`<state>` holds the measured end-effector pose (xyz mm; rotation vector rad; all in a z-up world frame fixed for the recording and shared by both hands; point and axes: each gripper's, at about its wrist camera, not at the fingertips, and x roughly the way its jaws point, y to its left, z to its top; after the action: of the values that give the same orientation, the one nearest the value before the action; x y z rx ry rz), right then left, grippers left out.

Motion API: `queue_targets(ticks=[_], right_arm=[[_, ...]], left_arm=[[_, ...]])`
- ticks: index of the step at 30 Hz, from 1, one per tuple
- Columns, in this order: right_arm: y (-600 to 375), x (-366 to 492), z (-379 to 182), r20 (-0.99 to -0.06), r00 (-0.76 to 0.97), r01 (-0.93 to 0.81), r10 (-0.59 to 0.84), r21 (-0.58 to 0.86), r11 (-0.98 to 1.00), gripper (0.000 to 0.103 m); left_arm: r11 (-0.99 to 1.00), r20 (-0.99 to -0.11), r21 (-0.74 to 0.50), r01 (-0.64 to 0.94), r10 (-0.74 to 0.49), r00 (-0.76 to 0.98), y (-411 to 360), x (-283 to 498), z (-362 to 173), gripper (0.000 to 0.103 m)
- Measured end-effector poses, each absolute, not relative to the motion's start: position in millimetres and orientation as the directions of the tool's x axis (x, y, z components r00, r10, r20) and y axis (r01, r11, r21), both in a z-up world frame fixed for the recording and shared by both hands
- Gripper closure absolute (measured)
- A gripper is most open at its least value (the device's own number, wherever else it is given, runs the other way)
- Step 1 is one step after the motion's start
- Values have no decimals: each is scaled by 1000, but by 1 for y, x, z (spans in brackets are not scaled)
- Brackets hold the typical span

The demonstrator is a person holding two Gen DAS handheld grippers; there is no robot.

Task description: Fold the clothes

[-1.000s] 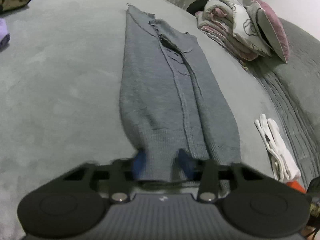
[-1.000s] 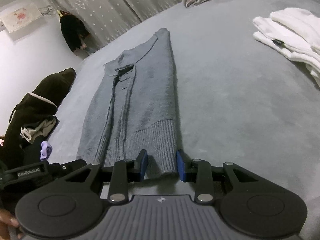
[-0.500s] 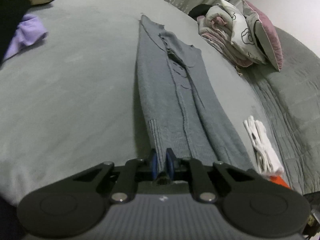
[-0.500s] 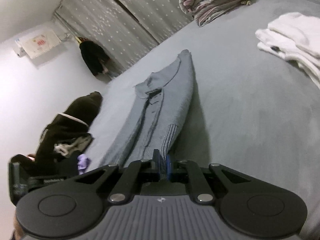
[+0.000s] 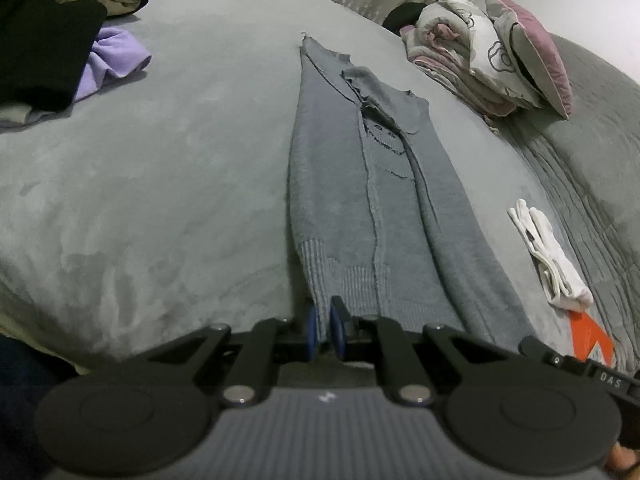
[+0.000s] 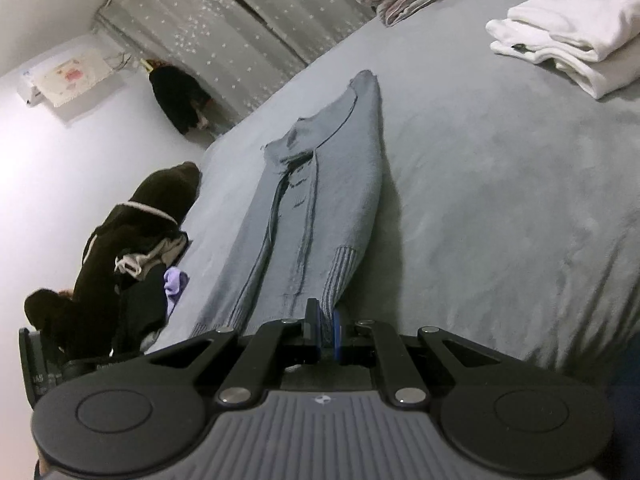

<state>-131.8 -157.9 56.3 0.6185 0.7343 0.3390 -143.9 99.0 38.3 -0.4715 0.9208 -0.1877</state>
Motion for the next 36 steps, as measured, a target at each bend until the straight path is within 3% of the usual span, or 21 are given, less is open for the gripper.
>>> queue_targets(ticks=[9, 21, 28, 33, 36], right_arm=[[-165, -118, 58, -507, 701, -77, 501, 645, 761, 94], [-163, 12, 110, -498, 722, -116, 480, 597, 793, 94], [-154, 125, 95, -600, 668, -77, 441, 533, 842, 94], [-153, 148, 79, -598, 673, -88, 436, 521, 849, 94], [-153, 159, 71, -592, 678, -97, 435, 516, 851, 94]], left_arm=[[889, -721, -455, -59, -328, 610, 98, -130, 48, 94], [950, -725, -310, -36, -211, 656, 63, 4, 109, 94], [959, -756, -278, -63, -178, 630, 63, 94, 82, 94], [957, -764, -284, -62, -187, 618, 73, 126, 65, 92], [961, -748, -270, -53, -174, 641, 72, 135, 66, 82]])
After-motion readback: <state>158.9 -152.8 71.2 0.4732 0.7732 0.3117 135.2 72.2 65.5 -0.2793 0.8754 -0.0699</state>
